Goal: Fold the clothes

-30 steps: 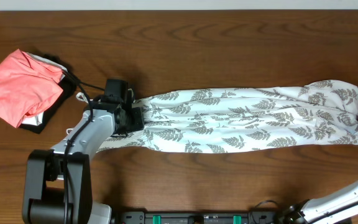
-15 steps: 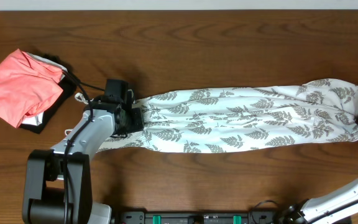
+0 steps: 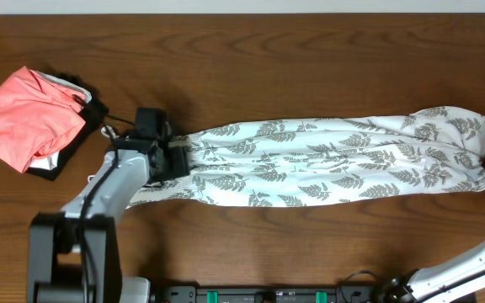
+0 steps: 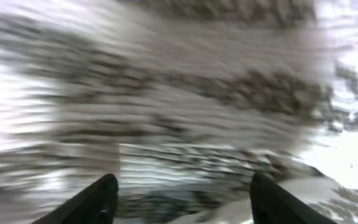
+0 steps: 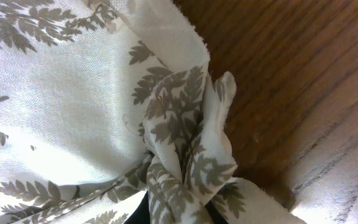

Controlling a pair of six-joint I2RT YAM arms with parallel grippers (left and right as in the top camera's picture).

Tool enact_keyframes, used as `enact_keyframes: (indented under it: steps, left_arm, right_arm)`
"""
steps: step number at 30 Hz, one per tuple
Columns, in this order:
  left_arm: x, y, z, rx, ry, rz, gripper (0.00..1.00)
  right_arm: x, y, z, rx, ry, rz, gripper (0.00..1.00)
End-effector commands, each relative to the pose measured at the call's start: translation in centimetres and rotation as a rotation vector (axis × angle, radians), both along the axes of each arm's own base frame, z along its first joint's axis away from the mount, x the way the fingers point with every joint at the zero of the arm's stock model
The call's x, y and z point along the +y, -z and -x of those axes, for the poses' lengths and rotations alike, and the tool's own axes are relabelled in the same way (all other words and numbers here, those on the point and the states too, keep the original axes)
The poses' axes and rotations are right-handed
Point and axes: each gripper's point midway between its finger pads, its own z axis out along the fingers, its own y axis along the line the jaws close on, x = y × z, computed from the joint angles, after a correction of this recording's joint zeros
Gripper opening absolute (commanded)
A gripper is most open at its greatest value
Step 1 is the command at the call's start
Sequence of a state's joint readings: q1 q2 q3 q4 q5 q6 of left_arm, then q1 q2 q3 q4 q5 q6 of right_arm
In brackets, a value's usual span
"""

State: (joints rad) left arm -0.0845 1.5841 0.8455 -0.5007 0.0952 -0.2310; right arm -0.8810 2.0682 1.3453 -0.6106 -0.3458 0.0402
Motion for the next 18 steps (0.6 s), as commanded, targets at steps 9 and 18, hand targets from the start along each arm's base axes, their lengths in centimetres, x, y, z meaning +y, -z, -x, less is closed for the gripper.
enact_keyframes:
  steps: [9,18]
  left_arm:
    - [5.6,-2.7,0.0,-0.059,-0.187,0.015,0.75]
    - [8.1,-2.0,5.0,0.126,-0.404,0.175,0.75]
  right_arm:
    - [1.4,1.8,0.5,0.033,-0.016,-0.052,0.04]
    - [1.1,1.9,0.7,0.044,-0.016,-0.036,0.05]
